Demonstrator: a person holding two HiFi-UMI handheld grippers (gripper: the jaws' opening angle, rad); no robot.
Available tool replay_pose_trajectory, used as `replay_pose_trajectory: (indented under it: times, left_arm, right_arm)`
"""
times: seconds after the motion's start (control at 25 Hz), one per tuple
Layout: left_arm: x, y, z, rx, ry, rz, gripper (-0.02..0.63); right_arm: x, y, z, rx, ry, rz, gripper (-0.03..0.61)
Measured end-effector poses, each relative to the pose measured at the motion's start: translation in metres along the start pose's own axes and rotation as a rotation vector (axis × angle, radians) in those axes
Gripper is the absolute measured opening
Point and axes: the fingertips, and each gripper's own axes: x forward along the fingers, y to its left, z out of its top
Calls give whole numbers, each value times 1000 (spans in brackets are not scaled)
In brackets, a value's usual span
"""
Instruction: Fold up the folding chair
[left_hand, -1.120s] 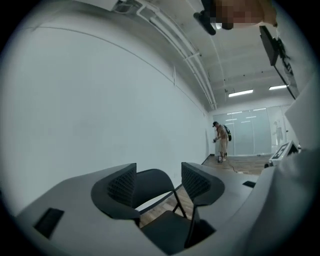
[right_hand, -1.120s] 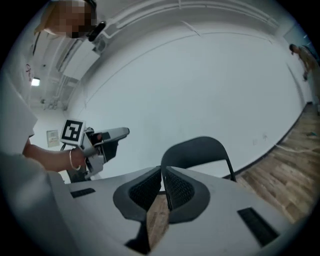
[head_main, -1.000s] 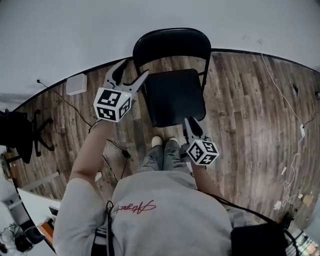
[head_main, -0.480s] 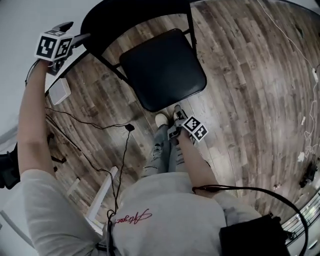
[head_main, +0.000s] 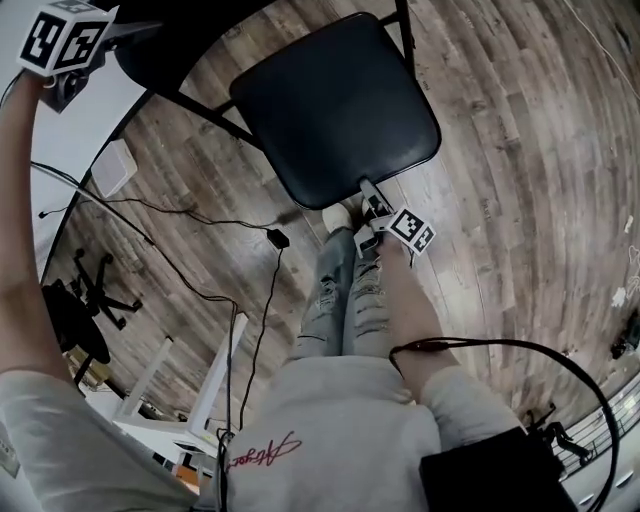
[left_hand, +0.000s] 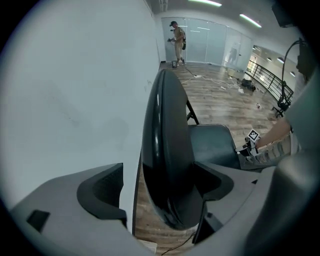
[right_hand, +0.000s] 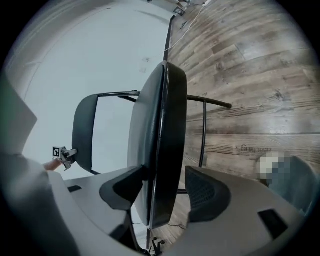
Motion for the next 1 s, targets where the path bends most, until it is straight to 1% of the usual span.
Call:
replay_pose_trajectory:
  times: [0.12,0.24,0.28,0.36,0.4,0.48,0.56,0.64,0.68,0.76,0.88,1.0]
  left_arm:
    - [14,-3,2,20,34,-53,453]
    - [21,-4,2,8,54,-105,469]
    - [22,-5,2,2,58,-120,469]
    - [23,-9,2,-11,61,-148,468]
    - [23,-11,2,-18,62,-162,468]
    - [23,-15,1,-32,63,-190,459]
    - [23,-19,0,-48,64,-219,398]
    - [24,-24,-1,-64,66,-249,336]
    - [25,-26,-1,-72,67,-264,324]
    - [25,-30,-2,-86,68,-294,313]
    - [25,-36,0,-96,64,-325,307]
    - [17,-40,10,-74,50,-316,298]
  right_arm:
    - [7,-4,1,3,39,66,269]
    - [11,-2,1,1,84,174,275]
    - [13,2,1,-16,98,214,273]
    - [17,11,2,-82,129,289,273]
    - [18,13,3,-103,144,313,273]
    - [19,11,6,-83,161,326,266]
    - [16,10,3,-40,169,321,262]
    - [14,10,-1,-19,180,303,262]
    - [14,10,-1,-18,191,295,262]
    - [17,16,-1,-22,224,308,262]
    - [16,27,-6,-22,263,359,261]
    - [22,50,-11,-36,299,410,251]
